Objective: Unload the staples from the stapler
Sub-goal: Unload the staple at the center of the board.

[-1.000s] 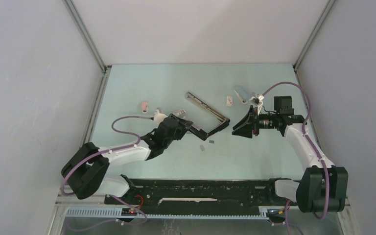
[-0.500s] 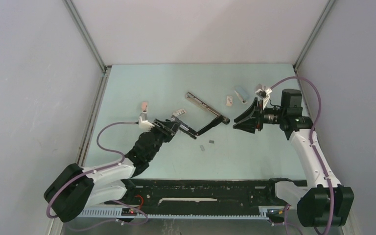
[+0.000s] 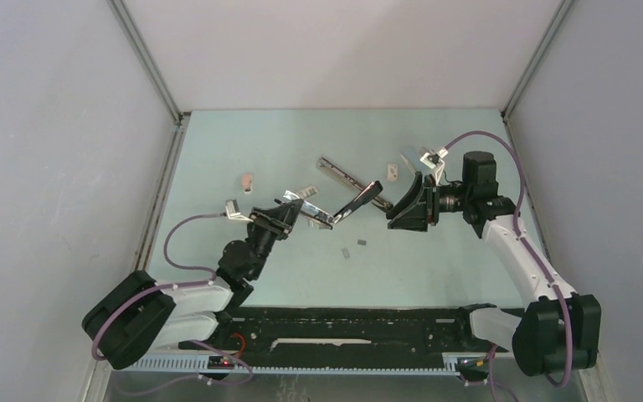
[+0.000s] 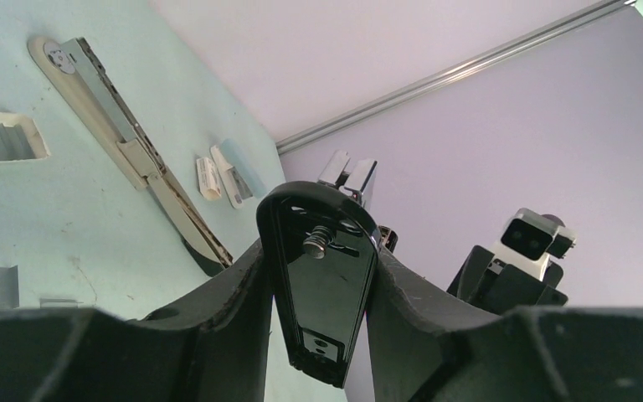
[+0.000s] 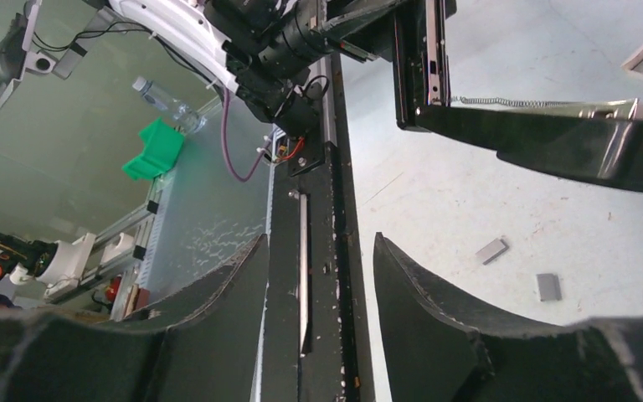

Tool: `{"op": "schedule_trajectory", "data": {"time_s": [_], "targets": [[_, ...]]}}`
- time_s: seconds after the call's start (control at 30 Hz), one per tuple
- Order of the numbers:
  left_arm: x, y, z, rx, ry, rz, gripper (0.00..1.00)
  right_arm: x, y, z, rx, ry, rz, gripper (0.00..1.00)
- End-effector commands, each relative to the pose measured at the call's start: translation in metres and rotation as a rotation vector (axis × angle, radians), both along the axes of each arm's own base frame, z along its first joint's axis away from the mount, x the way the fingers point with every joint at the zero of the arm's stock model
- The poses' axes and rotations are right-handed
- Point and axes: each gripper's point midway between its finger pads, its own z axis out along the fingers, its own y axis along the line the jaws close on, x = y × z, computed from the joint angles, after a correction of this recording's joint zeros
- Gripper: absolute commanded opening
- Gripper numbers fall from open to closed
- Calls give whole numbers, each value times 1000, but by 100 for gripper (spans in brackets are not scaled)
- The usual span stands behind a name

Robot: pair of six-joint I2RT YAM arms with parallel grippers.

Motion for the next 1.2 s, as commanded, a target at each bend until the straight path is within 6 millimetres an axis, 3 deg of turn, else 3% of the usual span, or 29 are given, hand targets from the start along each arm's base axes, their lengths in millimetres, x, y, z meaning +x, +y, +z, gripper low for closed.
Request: {"op": "schedule_trajectory", "data": {"time_s": [0.0,0.3,0.67,0.8,0.93,1.17], "targets": [[-3,16,44,-113,-140,56,0,0,3,0,22,-3,35,58],[-2,19,45,-86,-157,77,0,15,10,-20,-25,37,-8,60],[7,7,55,-93,-167,57,0,39,18,-34,-1,170,-112,66],[9,-2,63,-101,-178,40,0,47,21,-37,19,234,-149,72],[11,-8,66,-108,-178,36,0,65,21,-50,8,342,-271,86],[14,-20,73,-154,-165,3,0,76,23,-53,125,340,-334,91]]}}
